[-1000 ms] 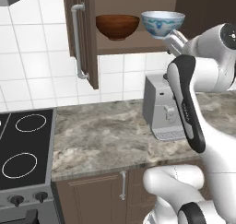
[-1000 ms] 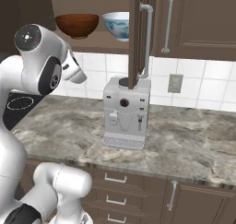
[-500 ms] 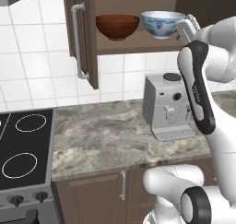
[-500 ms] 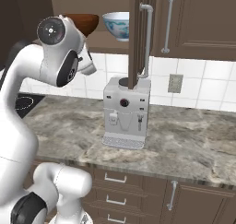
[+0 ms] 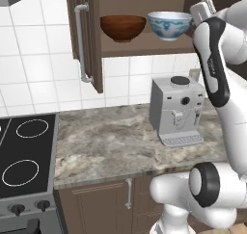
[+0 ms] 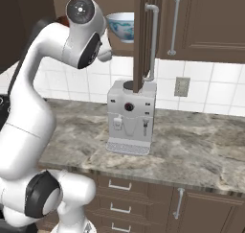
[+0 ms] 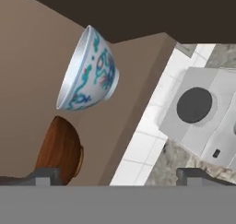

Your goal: Pick up the bowls from the cabinet and place each bowl in front of a stool on the dining counter.

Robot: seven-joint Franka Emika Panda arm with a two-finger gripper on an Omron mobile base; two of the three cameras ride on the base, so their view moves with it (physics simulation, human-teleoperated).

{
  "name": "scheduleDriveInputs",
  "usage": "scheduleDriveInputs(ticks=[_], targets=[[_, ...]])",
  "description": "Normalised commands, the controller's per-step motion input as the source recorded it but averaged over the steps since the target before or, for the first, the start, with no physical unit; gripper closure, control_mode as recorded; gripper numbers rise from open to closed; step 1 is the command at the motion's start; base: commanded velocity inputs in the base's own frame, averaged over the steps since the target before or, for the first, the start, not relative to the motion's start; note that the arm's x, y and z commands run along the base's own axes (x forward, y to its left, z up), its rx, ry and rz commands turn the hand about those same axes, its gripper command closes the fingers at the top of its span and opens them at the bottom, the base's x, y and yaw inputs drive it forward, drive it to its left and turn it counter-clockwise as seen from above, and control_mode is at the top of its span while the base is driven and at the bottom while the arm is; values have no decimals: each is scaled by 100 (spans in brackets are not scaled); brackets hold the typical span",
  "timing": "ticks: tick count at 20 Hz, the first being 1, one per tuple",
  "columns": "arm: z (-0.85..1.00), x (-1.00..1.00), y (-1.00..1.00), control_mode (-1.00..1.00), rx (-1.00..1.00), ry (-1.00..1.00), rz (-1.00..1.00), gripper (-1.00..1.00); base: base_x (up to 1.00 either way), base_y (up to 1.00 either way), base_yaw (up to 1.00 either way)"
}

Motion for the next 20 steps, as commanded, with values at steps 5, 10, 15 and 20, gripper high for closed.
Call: scheduleDriveInputs(ticks=[5,10,15,20], targets=[[2,62,-21,-100,3,3,0,-100,0,0,0],[6,47,-9,-100,2,0,-4,-100,0,0,0],[19,48,-13,-100,0,2,0,-100,0,0,0],[2,46,-14,-100,0,3,0,-100,0,0,0]])
